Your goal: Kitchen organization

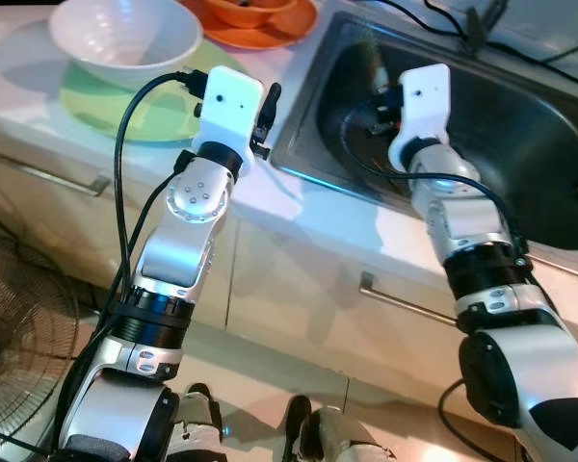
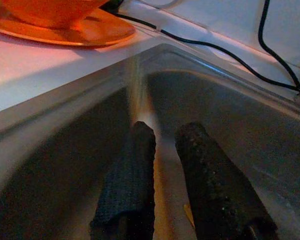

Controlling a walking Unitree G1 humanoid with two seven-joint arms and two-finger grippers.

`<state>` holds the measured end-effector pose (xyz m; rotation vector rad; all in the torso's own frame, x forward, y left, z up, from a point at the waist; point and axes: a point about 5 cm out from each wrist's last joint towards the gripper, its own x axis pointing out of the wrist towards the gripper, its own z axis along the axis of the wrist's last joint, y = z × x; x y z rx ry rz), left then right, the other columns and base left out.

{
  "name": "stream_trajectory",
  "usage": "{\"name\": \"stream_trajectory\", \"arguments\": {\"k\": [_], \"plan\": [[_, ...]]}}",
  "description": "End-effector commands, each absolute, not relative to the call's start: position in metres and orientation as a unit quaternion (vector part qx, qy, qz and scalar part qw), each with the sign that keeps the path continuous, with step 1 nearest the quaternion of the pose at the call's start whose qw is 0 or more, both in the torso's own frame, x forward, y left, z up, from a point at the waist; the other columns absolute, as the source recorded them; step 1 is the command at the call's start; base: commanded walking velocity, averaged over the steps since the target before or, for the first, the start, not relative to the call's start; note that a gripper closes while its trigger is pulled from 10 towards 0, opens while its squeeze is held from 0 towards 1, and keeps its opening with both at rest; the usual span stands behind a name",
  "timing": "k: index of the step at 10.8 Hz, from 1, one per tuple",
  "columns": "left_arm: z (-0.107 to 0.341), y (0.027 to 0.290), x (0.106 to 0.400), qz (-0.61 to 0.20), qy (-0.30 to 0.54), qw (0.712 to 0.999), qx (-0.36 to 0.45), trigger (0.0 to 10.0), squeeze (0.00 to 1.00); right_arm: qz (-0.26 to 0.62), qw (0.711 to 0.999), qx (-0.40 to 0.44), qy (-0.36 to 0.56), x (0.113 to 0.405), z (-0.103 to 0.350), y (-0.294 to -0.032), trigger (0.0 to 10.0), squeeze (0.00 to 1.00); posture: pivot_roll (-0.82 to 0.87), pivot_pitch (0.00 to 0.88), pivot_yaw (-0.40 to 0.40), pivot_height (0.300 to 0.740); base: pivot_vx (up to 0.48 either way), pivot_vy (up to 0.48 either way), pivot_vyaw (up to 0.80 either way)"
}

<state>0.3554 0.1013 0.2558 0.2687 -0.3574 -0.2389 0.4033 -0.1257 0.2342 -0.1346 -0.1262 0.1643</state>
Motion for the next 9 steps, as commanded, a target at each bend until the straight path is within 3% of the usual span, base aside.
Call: {"name": "stream_trajectory", "arguments": {"k": [1, 4, 5, 9], "plan": [[0.254, 0.098, 0.355, -0.121, -0.179, 0.967, 0.137, 10.0, 0.0, 0.076, 0.994, -0.059, -0.058, 0.404, 0.231, -0.132, 10.0, 1.0, 0.3, 0.167, -0.219, 0.74, 0.0, 0.0, 0.0], [0.255, 0.097, 0.356, -0.12, -0.181, 0.966, 0.137, 10.0, 0.0, 0.075, 0.994, -0.059, -0.061, 0.404, 0.23, -0.135, 10.0, 0.99, 0.29, 0.167, -0.214, 0.74, 0.0, 0.0, 0.0], [0.256, 0.097, 0.357, -0.12, -0.182, 0.966, 0.138, 10.0, 0.0, 0.072, 0.993, -0.06, -0.066, 0.404, 0.231, -0.135, 10.0, 0.0, 0.29, 0.168, -0.214, 0.74, 0.0, 0.0, 0.0], [0.256, 0.1, 0.356, -0.113, -0.187, 0.965, 0.145, 10.0, 0.0, 0.105, 0.986, -0.041, -0.123, 0.398, 0.244, -0.124, 10.0, 0.0, 0.29, 0.177, -0.211, 0.74, 0.0, 0.0, 0.0]]}}
